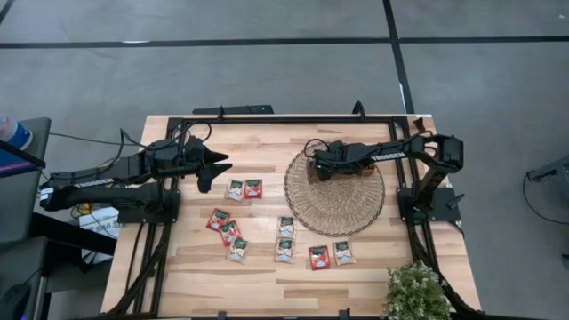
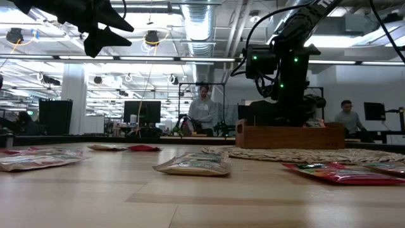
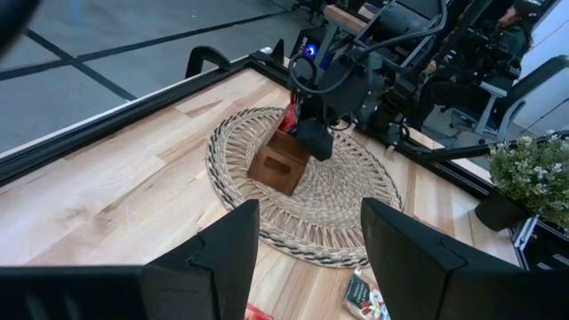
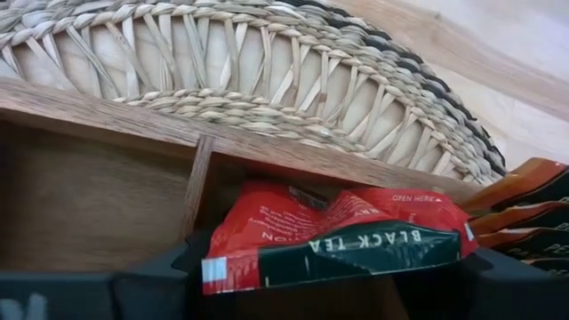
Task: Pick & Place Tea
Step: Put the red tea pack into the middle compartment of the brown organizer
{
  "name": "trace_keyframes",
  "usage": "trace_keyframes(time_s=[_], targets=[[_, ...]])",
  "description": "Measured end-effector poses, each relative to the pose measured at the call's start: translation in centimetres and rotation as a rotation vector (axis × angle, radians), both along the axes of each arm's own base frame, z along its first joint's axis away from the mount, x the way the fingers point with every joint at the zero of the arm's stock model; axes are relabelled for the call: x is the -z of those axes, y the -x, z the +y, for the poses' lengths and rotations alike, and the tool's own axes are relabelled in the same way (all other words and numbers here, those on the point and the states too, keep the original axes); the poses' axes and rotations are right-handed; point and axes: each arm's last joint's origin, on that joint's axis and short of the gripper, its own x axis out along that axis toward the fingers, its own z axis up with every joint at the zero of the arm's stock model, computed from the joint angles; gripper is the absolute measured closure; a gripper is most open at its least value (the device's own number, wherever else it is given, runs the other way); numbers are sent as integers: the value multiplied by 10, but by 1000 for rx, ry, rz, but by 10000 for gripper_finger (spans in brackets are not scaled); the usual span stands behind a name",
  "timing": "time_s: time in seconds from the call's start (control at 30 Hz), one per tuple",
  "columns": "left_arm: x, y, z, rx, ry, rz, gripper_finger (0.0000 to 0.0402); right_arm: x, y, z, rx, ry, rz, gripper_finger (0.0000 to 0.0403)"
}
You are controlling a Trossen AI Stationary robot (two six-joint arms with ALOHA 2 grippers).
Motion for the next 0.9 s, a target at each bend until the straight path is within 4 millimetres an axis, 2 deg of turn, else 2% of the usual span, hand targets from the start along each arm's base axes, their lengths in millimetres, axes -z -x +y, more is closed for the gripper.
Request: trace_keyframes(time_s=[0.37,0.9], targets=[[0,0,0,7,3,-1,211,-16,-10,-6,-32,5,-10,152],[0,0,-1,22,6,-2,211,-17,-7,-12,-16,0,15,153]])
